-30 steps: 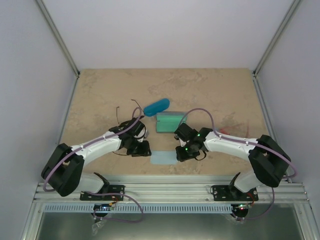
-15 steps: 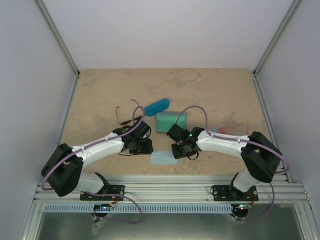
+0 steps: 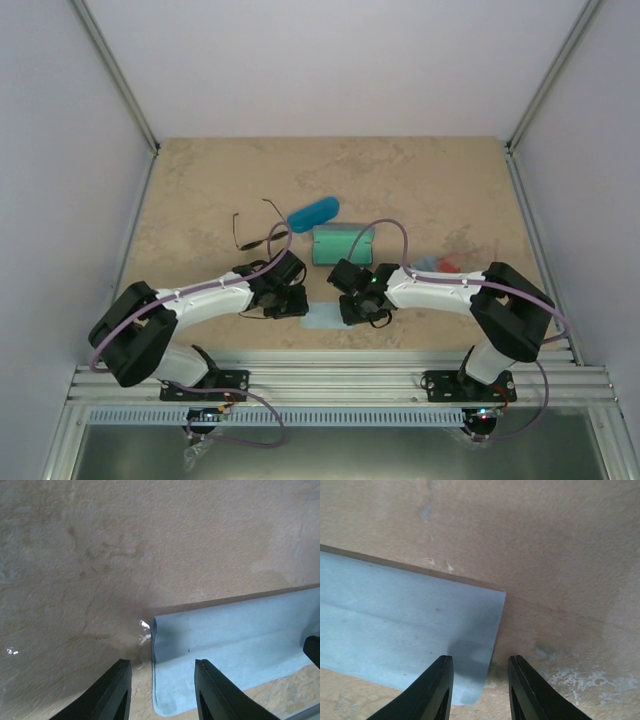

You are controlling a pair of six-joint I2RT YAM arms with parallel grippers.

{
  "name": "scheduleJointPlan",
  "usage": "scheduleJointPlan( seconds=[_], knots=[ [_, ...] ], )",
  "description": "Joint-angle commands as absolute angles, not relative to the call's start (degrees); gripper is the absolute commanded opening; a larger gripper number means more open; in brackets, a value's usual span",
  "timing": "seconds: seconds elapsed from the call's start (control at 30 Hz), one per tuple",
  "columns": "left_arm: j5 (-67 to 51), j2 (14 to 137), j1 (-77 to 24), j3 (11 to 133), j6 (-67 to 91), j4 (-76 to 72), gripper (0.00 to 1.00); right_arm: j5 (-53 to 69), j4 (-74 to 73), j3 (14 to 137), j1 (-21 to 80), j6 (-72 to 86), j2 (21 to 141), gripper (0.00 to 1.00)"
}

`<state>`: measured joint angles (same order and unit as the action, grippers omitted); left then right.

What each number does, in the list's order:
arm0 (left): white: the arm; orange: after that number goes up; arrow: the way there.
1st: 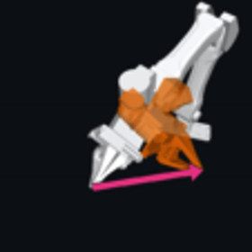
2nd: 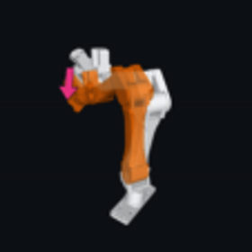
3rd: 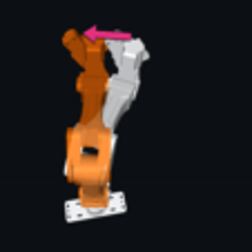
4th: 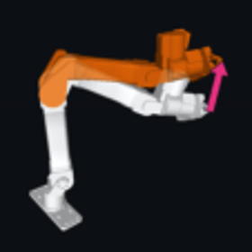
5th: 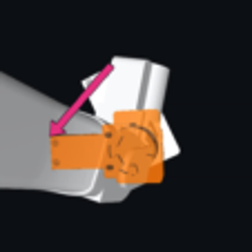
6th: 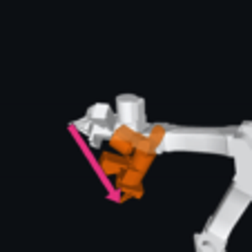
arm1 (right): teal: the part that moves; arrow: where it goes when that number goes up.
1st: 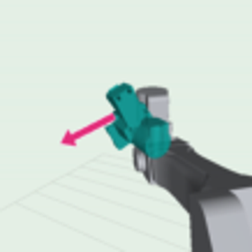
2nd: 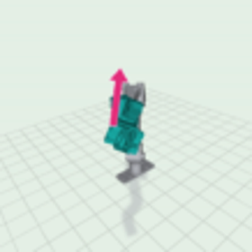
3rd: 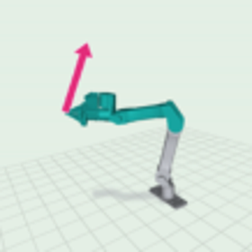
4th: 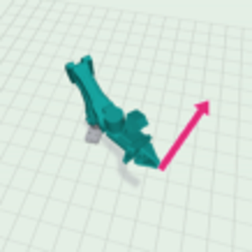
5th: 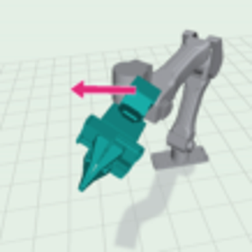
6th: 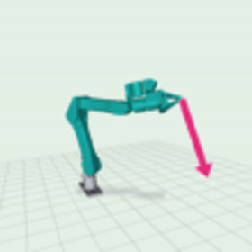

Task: Organize the sunglasses
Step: Pick up the glasses cleaning cloth from the center of the board.

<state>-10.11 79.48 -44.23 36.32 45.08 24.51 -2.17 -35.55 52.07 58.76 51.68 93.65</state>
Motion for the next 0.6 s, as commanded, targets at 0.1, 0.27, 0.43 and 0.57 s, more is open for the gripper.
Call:
scheduleJointPlan(
  seconds=[0.1, 0.27, 0.43, 0.57],
  knots=[
    [-9.07, 81.94, -44.87, 36.05, 47.46, 26.30, 0.31, -3.59, -34.20, 50.38, 59.50, 54.49, 95.67, 0.31],
    [-10.90, 82.65, -45.26, 35.67, 47.18, 24.62, 0.22, -2.44, -32.62, 49.58, 59.59, 54.45, 96.07, 0.28],
    [-12.47, 83.61, -45.37, 35.60, 46.64, 23.96, 0.20, -1.69, -31.52, 49.26, 59.60, 54.14, 96.13, 0.27],
    [-12.36, 84.50, -45.44, 36.02, 46.41, 24.29, 0.19, -1.67, -31.21, 49.06, 59.59, 54.12, 96.48, 0.26]
  ],
)
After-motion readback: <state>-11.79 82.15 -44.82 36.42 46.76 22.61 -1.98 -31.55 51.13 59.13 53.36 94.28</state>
